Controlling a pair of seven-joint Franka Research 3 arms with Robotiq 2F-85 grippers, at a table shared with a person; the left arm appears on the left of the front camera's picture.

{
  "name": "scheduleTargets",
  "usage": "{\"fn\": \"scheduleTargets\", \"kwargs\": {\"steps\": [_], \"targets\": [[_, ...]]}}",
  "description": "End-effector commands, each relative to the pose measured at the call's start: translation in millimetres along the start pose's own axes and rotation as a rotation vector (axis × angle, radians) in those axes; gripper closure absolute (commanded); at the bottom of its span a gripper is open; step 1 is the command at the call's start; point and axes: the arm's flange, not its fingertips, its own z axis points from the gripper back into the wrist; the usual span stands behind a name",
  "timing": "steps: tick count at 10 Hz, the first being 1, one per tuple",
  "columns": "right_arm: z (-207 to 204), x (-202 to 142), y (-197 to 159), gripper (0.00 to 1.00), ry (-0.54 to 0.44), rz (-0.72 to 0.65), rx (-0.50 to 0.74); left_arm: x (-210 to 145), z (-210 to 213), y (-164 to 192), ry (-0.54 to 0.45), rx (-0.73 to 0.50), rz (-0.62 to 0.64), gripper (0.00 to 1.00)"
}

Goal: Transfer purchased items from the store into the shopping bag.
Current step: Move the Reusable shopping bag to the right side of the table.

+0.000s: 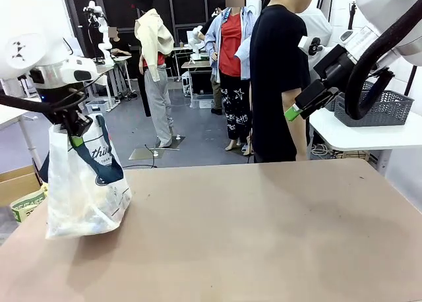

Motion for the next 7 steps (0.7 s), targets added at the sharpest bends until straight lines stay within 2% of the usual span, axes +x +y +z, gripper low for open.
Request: {"fn": "scheduleTargets", "kwargs": {"steps": [1,3,7], "targets": [[-1,-1,1,0.0,-0.006,-0.013,0.013,-11,4,13,-0.102,0.038,-0.061,1.0],[-1,-1,1,0.0,-0.006,-0.013,0.013,-18,-3,21,-0.125,0.081,-0.047,1.0],[-1,-1,1,0.0,-0.006,-0.013,0.013,-51,-27,34,-0.104,0.078,-0.042,1.0]]}}
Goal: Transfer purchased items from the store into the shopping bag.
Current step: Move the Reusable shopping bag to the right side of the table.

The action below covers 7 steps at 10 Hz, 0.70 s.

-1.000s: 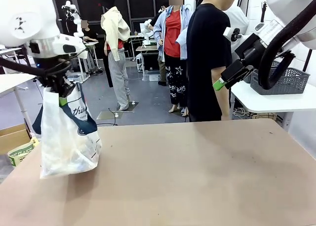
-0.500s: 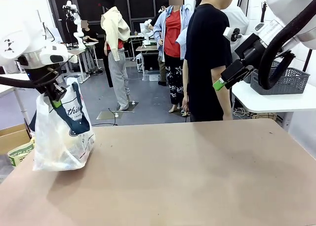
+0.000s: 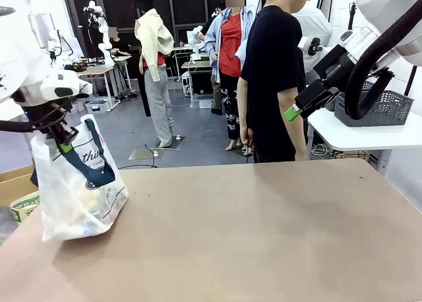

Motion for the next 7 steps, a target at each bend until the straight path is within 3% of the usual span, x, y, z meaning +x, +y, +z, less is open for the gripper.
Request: {"fn": "scheduleTargets", "kwargs": {"steps": [1,3,4,7], "targets": [[-1,-1,1,0.0,-0.007,-0.014,0.013,-23,-3,11,-0.034,0.023,-0.005,1.0],[-1,-1,1,0.0,-0.007,-0.014,0.013,-29,-8,-1,0.013,-0.074,-0.049,1.0],[-1,-1,1,0.0,-0.007,-0.014,0.013,-19,-8,5,-0.002,-0.002,0.017,1.0],[-1,-1,1,0.0,-0.007,-0.014,0.013,-19,-8,5,-0.002,-0.002,0.017,1.0]]}}
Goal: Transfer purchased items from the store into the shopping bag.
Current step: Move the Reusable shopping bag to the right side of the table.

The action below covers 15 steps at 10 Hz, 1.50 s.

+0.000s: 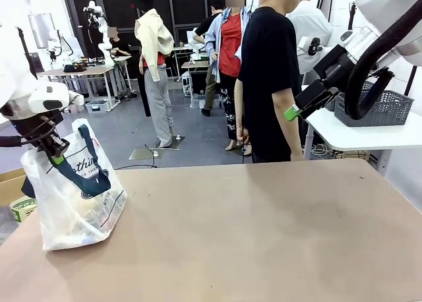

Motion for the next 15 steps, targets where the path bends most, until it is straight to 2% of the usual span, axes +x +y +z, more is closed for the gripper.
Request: {"fn": "scheduleTargets", "kwargs": {"steps": [1,8,13,14,15], "targets": [[-1,-1,1,0.0,-0.007,-0.014,0.012,4,0,3,-0.002,0.016,0.013,1.0],[-1,-1,1,0.0,-0.007,-0.014,0.012,0,0,0,0.001,0.0,0.0,1.0],[-1,-1,1,0.0,-0.007,-0.014,0.012,-3,7,10,-0.015,0.023,0.042,0.05],[-1,-1,1,0.0,-0.007,-0.014,0.012,-3,9,10,-0.023,0.024,0.042,0.0],[-1,-1,1,0.0,-0.007,-0.014,0.012,-2,12,12,-0.028,0.021,0.041,0.0]]}}
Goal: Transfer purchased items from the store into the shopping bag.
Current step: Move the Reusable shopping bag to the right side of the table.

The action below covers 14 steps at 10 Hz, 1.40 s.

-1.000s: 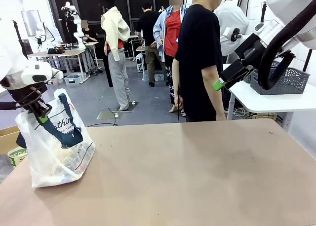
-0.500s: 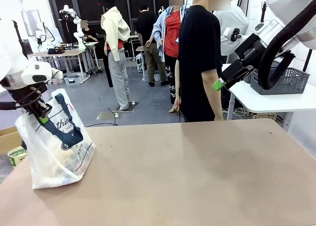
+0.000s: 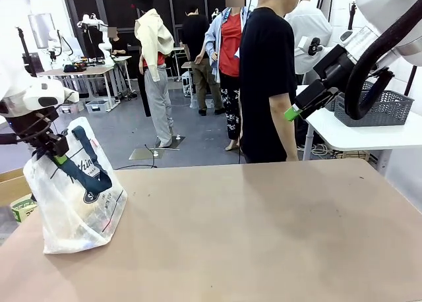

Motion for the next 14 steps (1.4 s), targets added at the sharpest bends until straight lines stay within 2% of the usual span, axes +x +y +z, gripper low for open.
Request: {"fn": "scheduleTargets", "kwargs": {"steps": [1,8,10,13,14], "targets": [[-1,-1,1,0.0,-0.007,-0.014,0.012,1,8,4,-0.016,0.005,0.023,0.0],[-1,-1,1,0.0,-0.007,-0.014,0.012,0,20,7,-0.03,0.005,0.039,0.0],[-1,-1,1,0.0,-0.007,-0.014,0.012,5,32,9,-0.058,-0.009,0.033,0.0],[-1,-1,1,0.0,-0.007,-0.014,0.012,18,60,25,-0.106,-0.129,0.009,0.0],[-1,-1,1,0.0,-0.007,-0.014,0.012,24,74,26,-0.147,-0.096,-0.014,0.0]]}}
